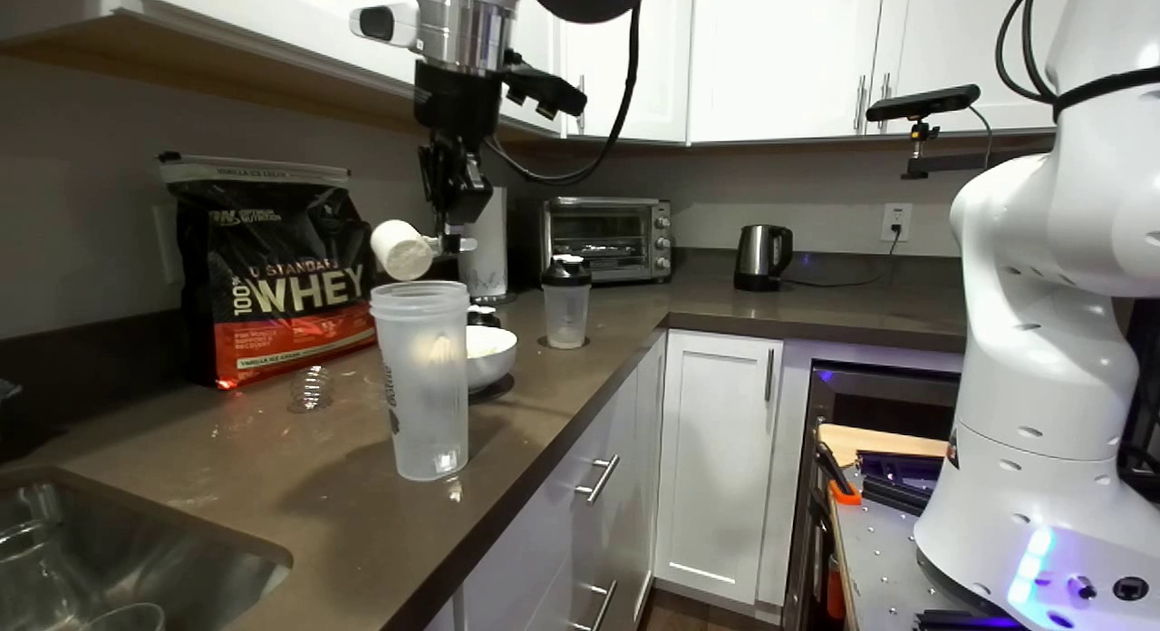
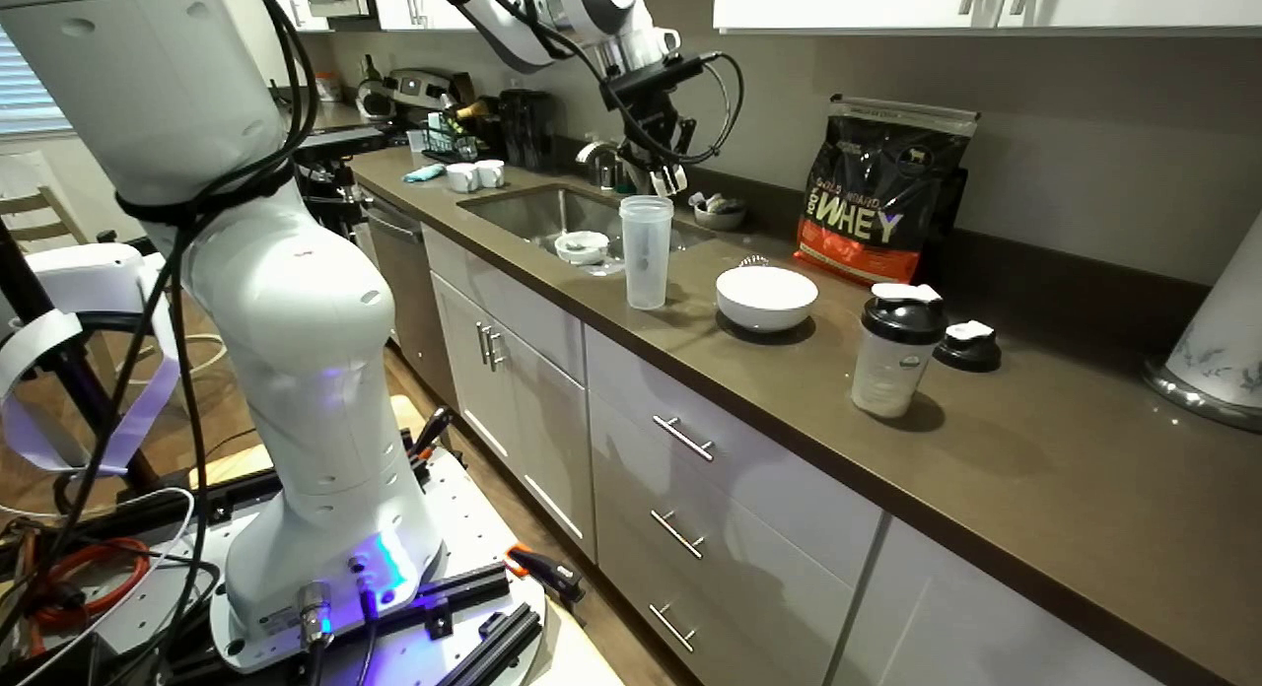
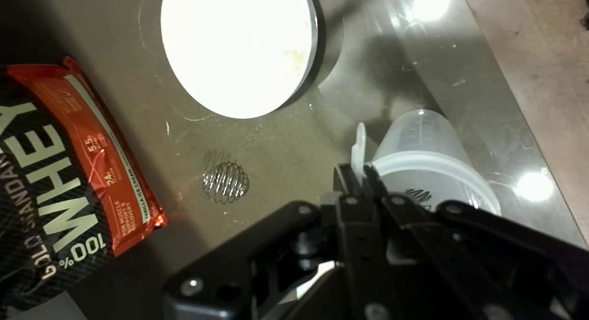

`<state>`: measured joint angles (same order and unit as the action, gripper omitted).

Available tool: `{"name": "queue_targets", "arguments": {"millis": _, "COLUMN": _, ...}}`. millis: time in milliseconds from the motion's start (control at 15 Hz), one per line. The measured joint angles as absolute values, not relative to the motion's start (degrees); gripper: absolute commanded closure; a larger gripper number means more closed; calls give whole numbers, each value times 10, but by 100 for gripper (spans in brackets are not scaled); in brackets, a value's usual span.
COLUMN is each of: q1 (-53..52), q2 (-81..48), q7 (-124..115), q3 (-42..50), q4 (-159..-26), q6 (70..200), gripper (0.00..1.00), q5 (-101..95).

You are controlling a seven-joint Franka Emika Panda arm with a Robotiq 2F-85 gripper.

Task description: Put one scoop of the contents from the white bowl into the left cup

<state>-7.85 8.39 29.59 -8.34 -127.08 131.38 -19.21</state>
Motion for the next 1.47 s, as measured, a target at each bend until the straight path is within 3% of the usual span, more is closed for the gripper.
{"name": "queue_targets", "arguments": {"millis": 1467, "q1": -79, "q2": 110, "q7": 230, "q3": -99, "q4": -1317, "q6": 1347, "gripper": 99, "q5": -246}}
